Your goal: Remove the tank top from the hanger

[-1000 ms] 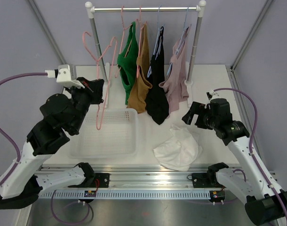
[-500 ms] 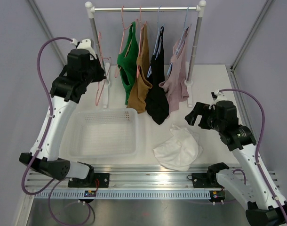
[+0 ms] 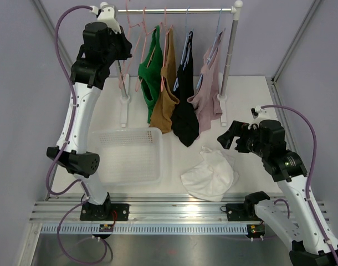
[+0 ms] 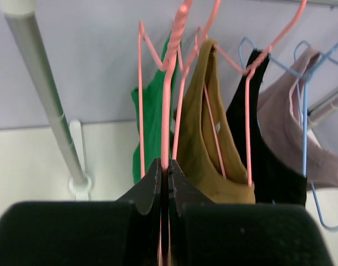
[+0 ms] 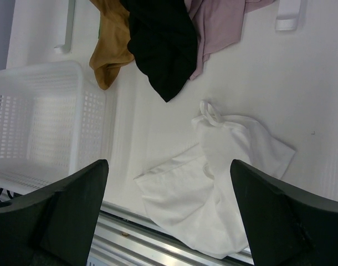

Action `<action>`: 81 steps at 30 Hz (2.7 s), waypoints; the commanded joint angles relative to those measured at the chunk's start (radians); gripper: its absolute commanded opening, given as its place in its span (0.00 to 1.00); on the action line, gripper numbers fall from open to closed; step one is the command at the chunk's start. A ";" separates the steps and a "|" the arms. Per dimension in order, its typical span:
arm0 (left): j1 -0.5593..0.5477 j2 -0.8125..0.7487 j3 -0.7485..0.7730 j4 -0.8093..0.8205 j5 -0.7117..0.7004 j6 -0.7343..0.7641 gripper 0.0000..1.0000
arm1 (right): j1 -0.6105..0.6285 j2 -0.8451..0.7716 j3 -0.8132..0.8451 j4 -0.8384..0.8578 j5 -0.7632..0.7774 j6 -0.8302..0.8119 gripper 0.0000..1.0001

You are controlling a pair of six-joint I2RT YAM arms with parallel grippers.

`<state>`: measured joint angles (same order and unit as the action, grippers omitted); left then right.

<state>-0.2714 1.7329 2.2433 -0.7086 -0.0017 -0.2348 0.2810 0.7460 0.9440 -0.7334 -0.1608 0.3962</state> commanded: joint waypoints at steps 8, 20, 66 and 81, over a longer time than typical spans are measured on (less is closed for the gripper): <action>0.044 0.188 0.147 0.121 0.005 0.068 0.00 | 0.003 -0.045 0.027 0.031 -0.074 -0.026 1.00; 0.061 0.099 -0.019 0.159 0.005 0.048 0.45 | 0.007 0.085 -0.005 0.019 -0.094 -0.019 1.00; 0.083 -1.194 -1.289 0.089 -0.304 -0.031 0.99 | 0.629 0.587 0.034 -0.101 0.438 0.343 0.00; 0.147 -1.320 -1.331 0.116 -0.446 -0.077 0.99 | 0.687 0.716 0.746 -0.216 0.227 0.052 0.00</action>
<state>-0.1356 0.4278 0.9226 -0.6540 -0.3962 -0.2939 0.9253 1.3804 1.6108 -0.9771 0.1814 0.5262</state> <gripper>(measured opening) 0.988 0.021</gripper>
